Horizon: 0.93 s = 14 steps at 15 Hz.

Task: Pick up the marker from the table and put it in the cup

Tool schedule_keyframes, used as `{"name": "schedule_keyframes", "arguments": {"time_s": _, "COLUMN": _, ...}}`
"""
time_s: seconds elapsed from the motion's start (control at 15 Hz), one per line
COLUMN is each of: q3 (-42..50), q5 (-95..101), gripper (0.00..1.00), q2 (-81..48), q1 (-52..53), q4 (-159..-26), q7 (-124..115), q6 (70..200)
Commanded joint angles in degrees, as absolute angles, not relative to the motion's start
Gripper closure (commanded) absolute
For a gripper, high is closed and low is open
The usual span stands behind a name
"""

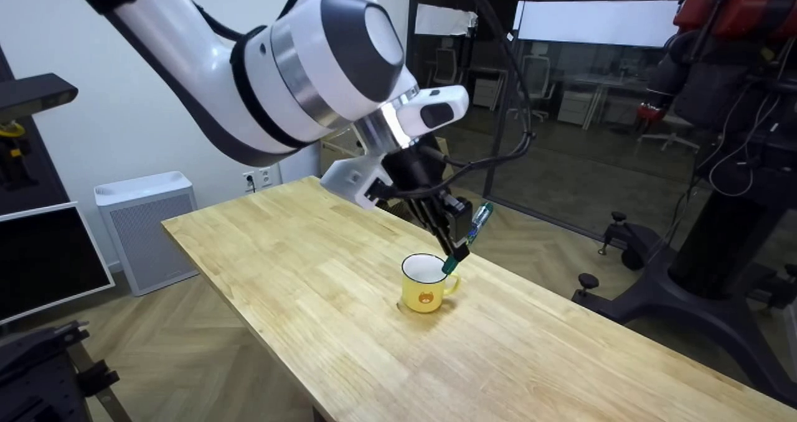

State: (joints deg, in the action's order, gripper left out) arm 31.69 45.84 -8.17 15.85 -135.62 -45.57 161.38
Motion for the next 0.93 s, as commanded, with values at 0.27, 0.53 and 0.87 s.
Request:
{"name": "schedule_keyframes", "arguments": {"time_s": 0.27, "q3": 9.05, "q5": 16.51, "gripper": 0.95, "q2": -11.32, "q1": -6.28, "q4": -138.66, "q7": -8.80, "q6": 173.49}}
{"name": "schedule_keyframes", "arguments": {"time_s": 0.53, "q3": 4.77, "q5": 8.31, "gripper": 0.79, "q2": -12.22, "q1": -8.63, "q4": -137.89, "q7": -0.35, "q6": 172.43}}
{"name": "schedule_keyframes", "arguments": {"time_s": 0.87, "q3": 2.72, "q5": 7.01, "gripper": 0.95, "q2": -13.14, "q1": -10.60, "q4": -136.52, "q7": 1.87, "q6": 172.01}}
